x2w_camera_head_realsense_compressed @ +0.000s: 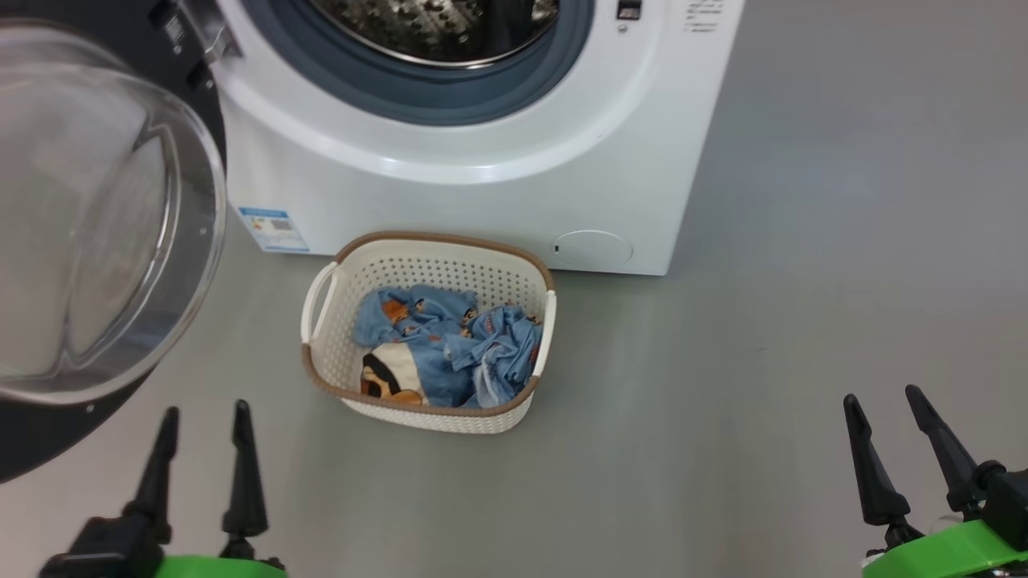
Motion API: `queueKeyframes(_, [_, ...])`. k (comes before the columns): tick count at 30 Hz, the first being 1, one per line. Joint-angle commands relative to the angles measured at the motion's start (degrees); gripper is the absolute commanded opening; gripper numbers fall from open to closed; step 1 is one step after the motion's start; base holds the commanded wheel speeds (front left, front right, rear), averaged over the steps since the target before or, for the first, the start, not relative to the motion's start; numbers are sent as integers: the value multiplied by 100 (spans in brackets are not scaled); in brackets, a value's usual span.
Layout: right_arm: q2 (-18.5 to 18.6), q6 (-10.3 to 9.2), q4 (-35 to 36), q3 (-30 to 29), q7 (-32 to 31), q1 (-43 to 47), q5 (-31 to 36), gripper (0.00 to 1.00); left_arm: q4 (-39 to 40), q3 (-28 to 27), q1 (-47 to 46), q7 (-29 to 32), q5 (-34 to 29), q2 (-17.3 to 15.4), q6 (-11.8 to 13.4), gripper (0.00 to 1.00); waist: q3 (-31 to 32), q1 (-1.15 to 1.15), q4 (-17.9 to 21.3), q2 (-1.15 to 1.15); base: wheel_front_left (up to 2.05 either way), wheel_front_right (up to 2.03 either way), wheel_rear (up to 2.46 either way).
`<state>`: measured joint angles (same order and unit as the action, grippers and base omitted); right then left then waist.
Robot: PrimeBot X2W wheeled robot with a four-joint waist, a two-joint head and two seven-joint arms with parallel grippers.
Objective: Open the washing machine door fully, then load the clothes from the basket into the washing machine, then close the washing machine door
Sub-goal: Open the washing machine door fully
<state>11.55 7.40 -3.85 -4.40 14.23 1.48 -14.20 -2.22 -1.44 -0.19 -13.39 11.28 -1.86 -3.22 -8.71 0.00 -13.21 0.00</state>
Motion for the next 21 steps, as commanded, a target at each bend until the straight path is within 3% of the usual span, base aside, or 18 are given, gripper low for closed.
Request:
queueKeyframes(1, [61, 9, 113, 141, 58, 29, 14, 100, 39, -115, -31, 16, -4, -105, 23, 100, 163, 0, 199, 0, 0, 0, 0])
queueKeyframes(9, [-24, 9, 274, 294, 61, 162, 90, 100, -252, 370, -77, 81, 38, -103, 16, 100, 358, 0, 663, 0, 0, 0, 0])
queueKeyframes(21, [-143, 9, 729, 370, -74, 348, 190, 100, -407, 441, 4, 137, 73, -150, 89, 100, 508, 0, 1136, 0, 0, 0, 0])
